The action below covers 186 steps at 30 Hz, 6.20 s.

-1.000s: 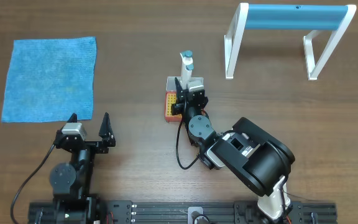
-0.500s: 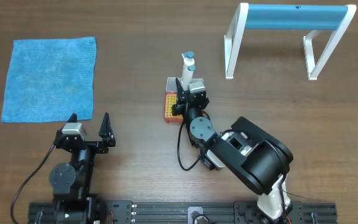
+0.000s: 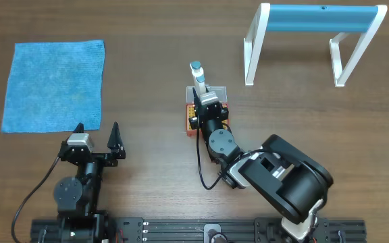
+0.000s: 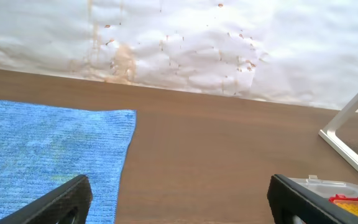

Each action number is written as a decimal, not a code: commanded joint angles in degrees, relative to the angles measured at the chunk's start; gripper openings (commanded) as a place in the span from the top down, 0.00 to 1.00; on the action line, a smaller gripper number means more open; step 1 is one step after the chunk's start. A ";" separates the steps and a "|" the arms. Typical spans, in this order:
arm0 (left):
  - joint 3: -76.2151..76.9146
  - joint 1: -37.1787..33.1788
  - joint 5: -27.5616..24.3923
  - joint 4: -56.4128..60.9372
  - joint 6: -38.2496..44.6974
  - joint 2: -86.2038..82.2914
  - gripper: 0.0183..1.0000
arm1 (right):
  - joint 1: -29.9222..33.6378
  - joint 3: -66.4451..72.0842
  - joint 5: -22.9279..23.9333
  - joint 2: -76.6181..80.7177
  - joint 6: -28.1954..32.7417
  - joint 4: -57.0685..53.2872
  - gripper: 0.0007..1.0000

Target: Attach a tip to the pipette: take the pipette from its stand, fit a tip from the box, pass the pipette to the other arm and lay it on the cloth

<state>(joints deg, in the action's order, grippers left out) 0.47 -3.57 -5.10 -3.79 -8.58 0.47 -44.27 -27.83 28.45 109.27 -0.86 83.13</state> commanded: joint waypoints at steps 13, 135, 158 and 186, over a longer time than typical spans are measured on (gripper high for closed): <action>-0.15 -0.22 0.17 -0.28 0.74 -0.28 0.09 | -0.07 0.31 -13.94 -41.51 -7.13 -29.44 0.93; 38.38 14.08 -67.12 46.18 -46.40 71.49 0.99 | 0.37 0.31 -60.63 -45.94 -40.48 -50.90 0.93; 38.34 -6.71 -55.98 32.11 -42.34 71.54 0.99 | 32.35 0.28 -81.11 -46.73 -45.66 -53.02 0.24; 129.94 -26.60 4.85 -75.47 25.03 118.33 0.99 | 25.81 0.31 -69.00 -47.12 -51.15 -61.68 0.23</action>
<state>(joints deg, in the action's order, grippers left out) 116.86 -30.35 -5.50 -75.07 10.79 106.37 -16.62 -27.31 -43.79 62.63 -51.79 21.41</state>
